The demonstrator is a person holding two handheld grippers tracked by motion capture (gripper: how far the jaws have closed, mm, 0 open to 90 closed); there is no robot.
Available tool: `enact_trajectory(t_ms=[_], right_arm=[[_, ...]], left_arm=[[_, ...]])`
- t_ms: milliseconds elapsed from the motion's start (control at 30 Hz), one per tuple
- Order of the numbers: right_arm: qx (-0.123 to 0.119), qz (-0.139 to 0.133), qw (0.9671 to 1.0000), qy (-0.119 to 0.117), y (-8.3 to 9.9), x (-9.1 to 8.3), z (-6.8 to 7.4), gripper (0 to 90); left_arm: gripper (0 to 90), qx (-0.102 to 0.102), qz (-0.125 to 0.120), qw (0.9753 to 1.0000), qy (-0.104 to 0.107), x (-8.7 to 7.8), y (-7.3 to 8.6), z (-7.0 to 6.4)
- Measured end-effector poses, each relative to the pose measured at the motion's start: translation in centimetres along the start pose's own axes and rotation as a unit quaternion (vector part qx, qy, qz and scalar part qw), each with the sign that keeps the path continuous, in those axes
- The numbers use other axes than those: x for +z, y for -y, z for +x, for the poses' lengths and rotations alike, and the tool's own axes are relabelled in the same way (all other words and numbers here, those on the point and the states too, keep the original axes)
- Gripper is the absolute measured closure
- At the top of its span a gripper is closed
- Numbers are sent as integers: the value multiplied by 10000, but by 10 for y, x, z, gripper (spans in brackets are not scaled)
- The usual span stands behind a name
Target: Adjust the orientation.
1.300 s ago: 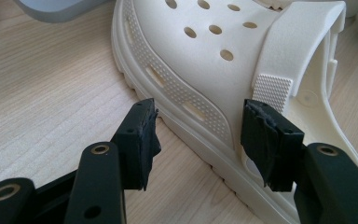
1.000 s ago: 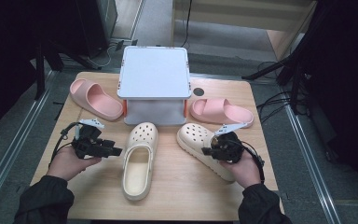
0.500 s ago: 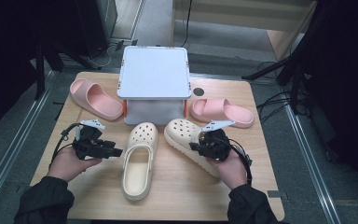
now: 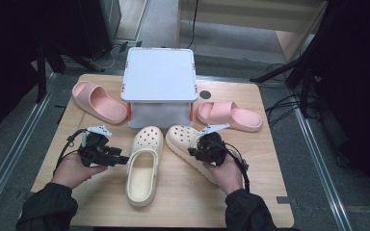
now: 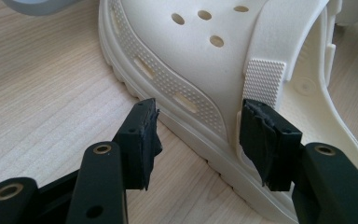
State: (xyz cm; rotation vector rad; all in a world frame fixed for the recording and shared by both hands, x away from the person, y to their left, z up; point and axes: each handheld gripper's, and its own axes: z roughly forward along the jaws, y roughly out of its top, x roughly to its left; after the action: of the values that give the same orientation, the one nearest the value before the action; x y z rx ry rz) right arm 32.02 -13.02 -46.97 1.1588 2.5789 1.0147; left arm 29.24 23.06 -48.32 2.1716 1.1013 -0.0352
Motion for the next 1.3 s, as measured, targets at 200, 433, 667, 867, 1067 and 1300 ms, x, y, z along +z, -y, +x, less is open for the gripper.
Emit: enact_trajectory(t_ms=[200, 433, 667, 867, 1067, 1300], right_arm=[[68, 4, 10000, -31, -2, 5, 7, 777], [94, -4, 9999, -105, -3, 9, 14, 772], [18, 80, 9996, -267, -4, 16, 28, 725], [41, 11, 9993, -384, -4, 19, 30, 695], [59, -114, 9981, -601, -4, 11, 23, 632], [-29, -170, 9968, -775, -2, -14, 14, 789]], left_arm=[[463, -7, 42, 10000, 3, 1, 0, 2], [471, -4, 53, 10000, 21, 1, 0, 2], [476, -2, 55, 10000, 19, 1, 0, 2], [476, -11, 54, 10000, 25, 1, 0, 2], [477, -24, 48, 10000, 27, 1, 0, 2], [524, 62, -15, 10000, 36, -1, 0, 0]])
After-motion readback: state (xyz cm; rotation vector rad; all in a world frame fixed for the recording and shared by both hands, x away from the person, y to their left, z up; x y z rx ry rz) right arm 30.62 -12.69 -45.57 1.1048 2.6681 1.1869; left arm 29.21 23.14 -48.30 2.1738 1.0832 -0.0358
